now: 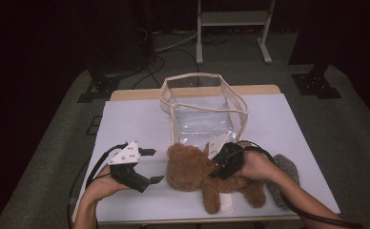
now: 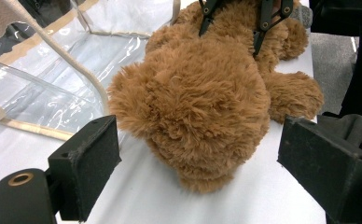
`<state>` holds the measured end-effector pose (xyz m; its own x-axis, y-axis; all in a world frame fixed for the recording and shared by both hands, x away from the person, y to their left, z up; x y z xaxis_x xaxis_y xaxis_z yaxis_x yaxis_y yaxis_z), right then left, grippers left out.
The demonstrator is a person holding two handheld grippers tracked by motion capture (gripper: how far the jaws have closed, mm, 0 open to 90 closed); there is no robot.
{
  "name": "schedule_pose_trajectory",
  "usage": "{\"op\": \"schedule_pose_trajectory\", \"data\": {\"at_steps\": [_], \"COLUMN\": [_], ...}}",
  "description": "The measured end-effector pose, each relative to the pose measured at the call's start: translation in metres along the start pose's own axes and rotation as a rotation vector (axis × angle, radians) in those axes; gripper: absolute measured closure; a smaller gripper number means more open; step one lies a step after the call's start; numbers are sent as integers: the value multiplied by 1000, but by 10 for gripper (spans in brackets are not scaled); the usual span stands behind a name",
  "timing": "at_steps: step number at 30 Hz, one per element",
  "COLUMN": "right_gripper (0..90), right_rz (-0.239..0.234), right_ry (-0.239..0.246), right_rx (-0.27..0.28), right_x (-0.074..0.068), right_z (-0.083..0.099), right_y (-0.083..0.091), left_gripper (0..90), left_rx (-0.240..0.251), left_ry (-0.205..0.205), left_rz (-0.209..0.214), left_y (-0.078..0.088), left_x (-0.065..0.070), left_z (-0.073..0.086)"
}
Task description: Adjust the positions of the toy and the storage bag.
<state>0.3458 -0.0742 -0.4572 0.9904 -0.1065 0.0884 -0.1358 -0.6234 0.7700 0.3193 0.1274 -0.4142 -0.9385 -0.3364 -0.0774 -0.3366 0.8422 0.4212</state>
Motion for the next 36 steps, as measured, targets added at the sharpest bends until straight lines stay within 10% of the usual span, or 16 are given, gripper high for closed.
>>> {"op": "schedule_pose_trajectory", "data": {"at_steps": [36], "right_gripper": [647], "right_rz": [-17], "right_ry": [-26], "right_rx": [88], "right_x": [-3], "right_z": [-10], "right_y": [20], "left_gripper": [113], "left_rx": [19], "left_ry": [11], "left_rz": [-29], "left_y": [13], "left_x": [-8], "left_z": [2]}}
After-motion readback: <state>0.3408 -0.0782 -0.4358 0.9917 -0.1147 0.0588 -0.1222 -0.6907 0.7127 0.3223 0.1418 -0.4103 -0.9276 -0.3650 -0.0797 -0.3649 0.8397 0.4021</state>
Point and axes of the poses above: each handheld gripper's, and its own axes: y roughly backward along the jaws, z roughly out of its underside, x roughly to its right, the point moved 9 cm from there along -y, roughly forward along the jaws, and after that the axes turned 7 degrees about x, right-handed, at the moved point
